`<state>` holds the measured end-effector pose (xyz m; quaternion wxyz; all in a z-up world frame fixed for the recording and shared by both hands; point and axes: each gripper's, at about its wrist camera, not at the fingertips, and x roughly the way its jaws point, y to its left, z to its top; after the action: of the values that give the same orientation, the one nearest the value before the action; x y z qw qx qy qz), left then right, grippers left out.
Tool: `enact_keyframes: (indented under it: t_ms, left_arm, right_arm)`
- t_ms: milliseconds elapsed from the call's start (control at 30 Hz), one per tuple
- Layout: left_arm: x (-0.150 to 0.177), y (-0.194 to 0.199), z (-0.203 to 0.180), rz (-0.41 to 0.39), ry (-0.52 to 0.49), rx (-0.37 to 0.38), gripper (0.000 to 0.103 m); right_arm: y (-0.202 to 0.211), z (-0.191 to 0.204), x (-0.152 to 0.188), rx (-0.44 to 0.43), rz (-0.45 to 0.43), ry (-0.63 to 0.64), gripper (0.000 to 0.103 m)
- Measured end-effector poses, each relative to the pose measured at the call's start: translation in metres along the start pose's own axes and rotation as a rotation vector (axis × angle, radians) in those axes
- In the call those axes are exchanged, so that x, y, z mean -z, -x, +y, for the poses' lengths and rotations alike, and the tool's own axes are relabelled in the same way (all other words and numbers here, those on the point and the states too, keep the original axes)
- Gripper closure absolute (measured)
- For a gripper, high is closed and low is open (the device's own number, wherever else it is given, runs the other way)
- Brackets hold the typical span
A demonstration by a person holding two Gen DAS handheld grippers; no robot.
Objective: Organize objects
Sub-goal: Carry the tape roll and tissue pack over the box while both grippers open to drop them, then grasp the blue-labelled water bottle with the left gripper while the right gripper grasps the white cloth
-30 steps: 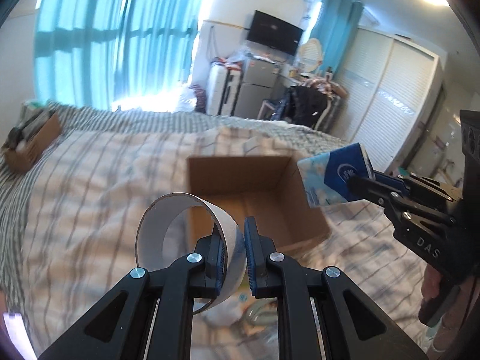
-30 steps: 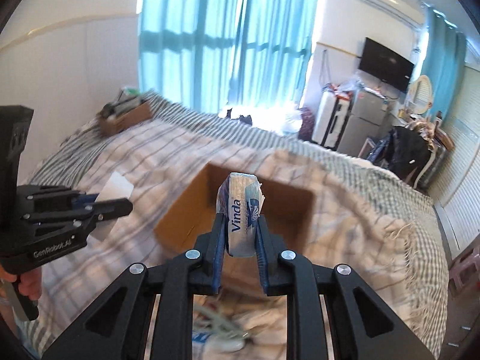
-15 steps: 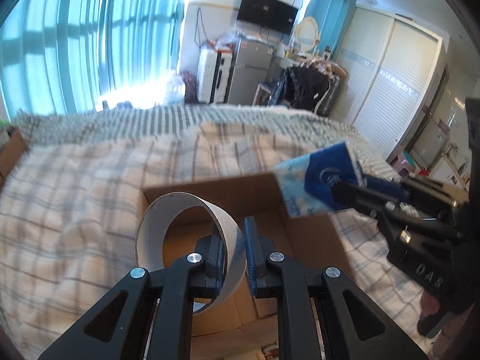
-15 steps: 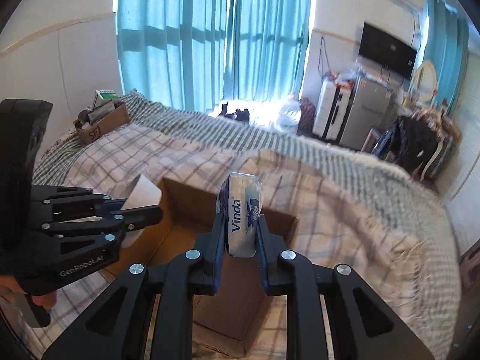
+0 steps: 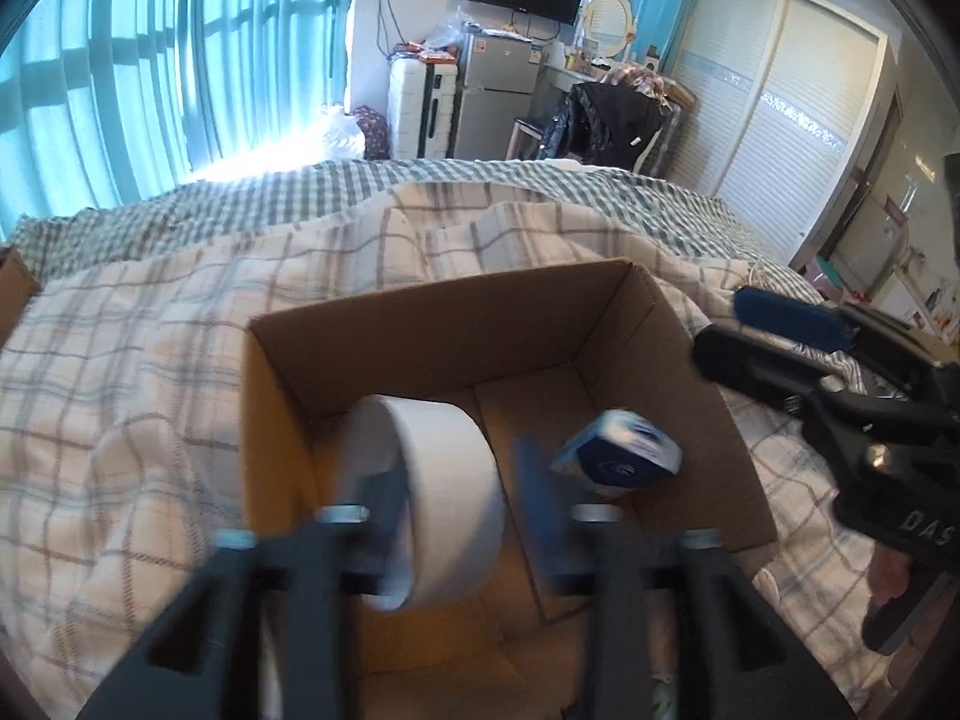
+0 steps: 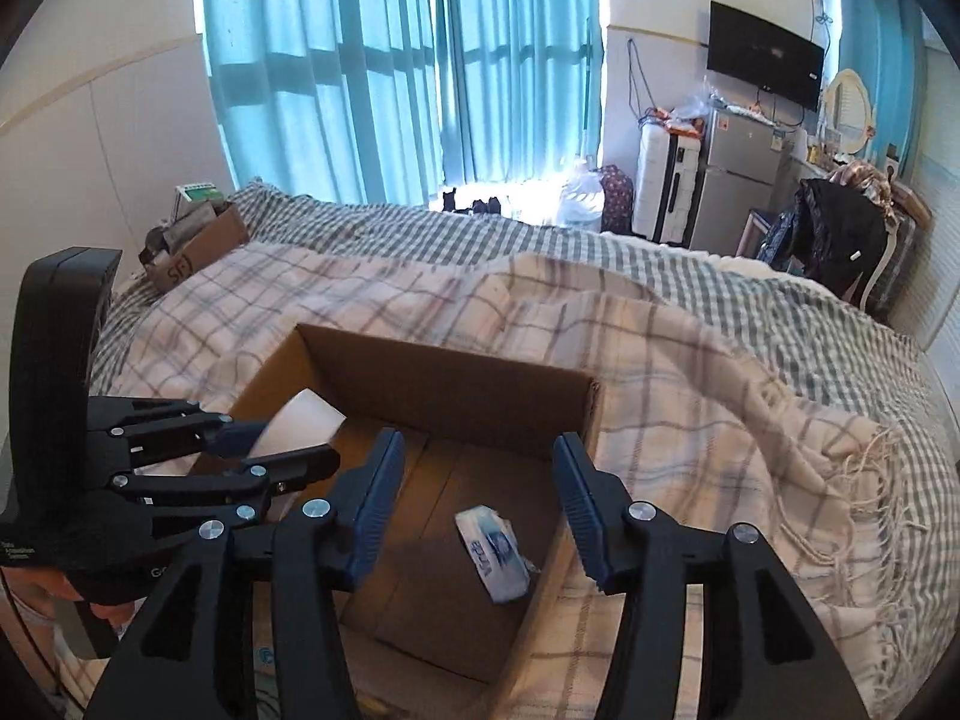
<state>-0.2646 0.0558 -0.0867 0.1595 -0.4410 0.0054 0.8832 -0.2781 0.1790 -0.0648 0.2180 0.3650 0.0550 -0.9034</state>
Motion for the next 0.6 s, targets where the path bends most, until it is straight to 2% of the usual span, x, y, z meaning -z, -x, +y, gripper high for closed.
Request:
enact_keyframes:
  t_ms: [33,167,400,533,600]
  left_arm:
    - [0.000,0.006,-0.001,-0.007,0.002,-0.018,0.021]
    - [-0.001,0.041,-0.004,-0.051,0.015,-0.039,0.020]
    - [0.002,0.112,-0.013,-0.146,0.035,-0.118,0.017]
    - [0.009,0.144,-0.016,-0.188,0.082,-0.179,0.002]
    - [0.016,0.158,-0.017,-0.206,0.117,-0.198,0.002]
  right_arm:
    - [0.007,0.001,-0.002,0.008,-0.007,0.002,0.051]
    - [0.044,0.003,-0.007,0.045,-0.043,0.009,0.046]
    - [0.119,0.007,-0.004,0.099,-0.117,0.031,0.039]
    - [0.158,0.006,0.001,0.109,-0.152,0.044,0.034]
    - [0.175,0.005,0.006,0.111,-0.165,0.049,0.032]
